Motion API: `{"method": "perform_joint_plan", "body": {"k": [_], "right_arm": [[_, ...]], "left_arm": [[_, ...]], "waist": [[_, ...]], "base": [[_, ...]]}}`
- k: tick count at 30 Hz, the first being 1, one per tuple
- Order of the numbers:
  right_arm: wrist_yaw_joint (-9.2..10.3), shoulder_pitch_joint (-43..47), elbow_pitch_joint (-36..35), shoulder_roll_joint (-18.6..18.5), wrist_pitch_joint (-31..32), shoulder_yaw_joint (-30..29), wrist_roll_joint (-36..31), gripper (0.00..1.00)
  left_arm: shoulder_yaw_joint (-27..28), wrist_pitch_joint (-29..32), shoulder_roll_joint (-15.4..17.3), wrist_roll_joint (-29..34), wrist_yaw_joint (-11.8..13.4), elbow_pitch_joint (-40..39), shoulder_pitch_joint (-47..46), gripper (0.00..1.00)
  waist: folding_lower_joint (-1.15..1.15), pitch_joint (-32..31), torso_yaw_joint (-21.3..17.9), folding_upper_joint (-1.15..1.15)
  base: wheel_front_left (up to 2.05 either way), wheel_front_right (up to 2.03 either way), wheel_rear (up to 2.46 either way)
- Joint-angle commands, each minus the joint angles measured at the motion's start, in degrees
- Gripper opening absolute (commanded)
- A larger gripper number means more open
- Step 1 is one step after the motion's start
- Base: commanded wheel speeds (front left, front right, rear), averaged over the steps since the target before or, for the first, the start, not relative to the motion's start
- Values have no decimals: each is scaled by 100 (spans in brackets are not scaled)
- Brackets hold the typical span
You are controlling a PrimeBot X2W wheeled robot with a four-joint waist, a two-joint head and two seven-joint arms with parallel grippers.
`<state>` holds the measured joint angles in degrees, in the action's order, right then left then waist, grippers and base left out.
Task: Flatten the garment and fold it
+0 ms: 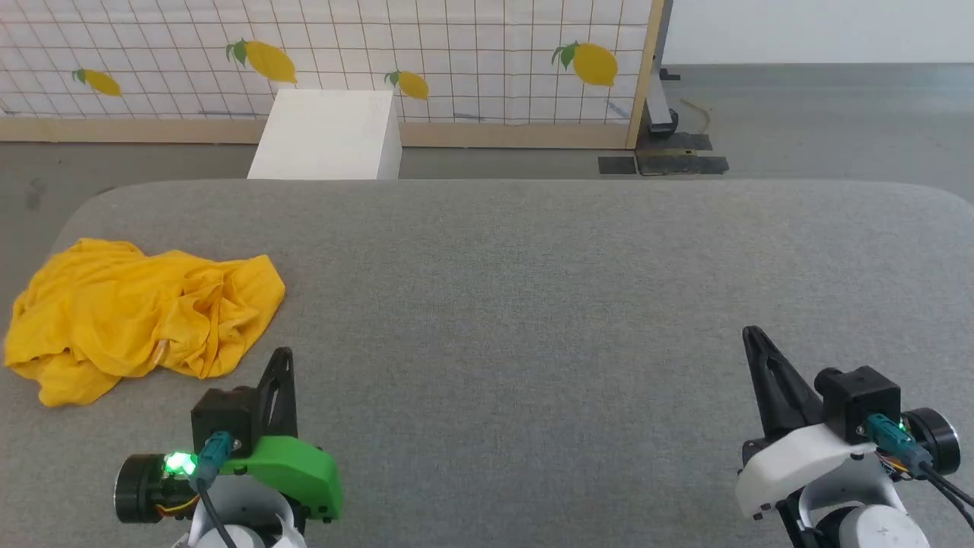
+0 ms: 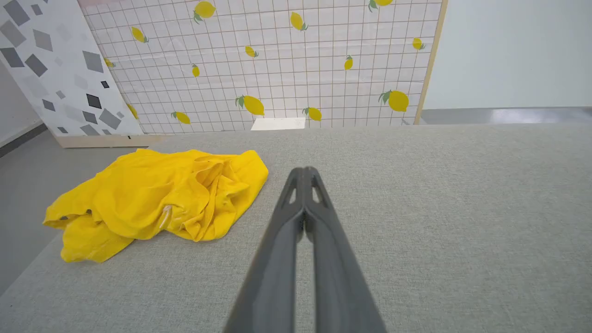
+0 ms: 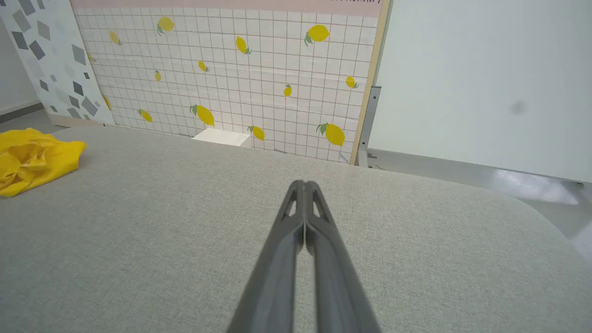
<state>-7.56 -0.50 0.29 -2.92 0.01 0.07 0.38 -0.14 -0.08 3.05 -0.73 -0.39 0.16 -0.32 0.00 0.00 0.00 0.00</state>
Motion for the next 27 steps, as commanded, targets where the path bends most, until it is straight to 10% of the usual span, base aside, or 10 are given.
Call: {"method": "perform_joint_plan", "body": {"k": [1,13,14,27], "right_arm": [[8,50,-29,4,-1,-7,-38,0],[8,50,-29,4,-1,-7,-38,0],[0,0,0,0,0,0,0,100],[1,30,140,0,-126,-74,153,100]], "left_arm": [[14,8,-17,73,39,-16,32,0],[14,8,-17,73,39,-16,32,0],[2,0,0,0,0,0,0,100],[-66,-125,-1,-110,29,111,-7,100]], "waist": [[0,0,0,0],[0,0,0,0],[0,0,0,0],[0,8,12,0]], "base": [[0,0,0],[0,0,0],[0,0,0],[0,0,0]]}}
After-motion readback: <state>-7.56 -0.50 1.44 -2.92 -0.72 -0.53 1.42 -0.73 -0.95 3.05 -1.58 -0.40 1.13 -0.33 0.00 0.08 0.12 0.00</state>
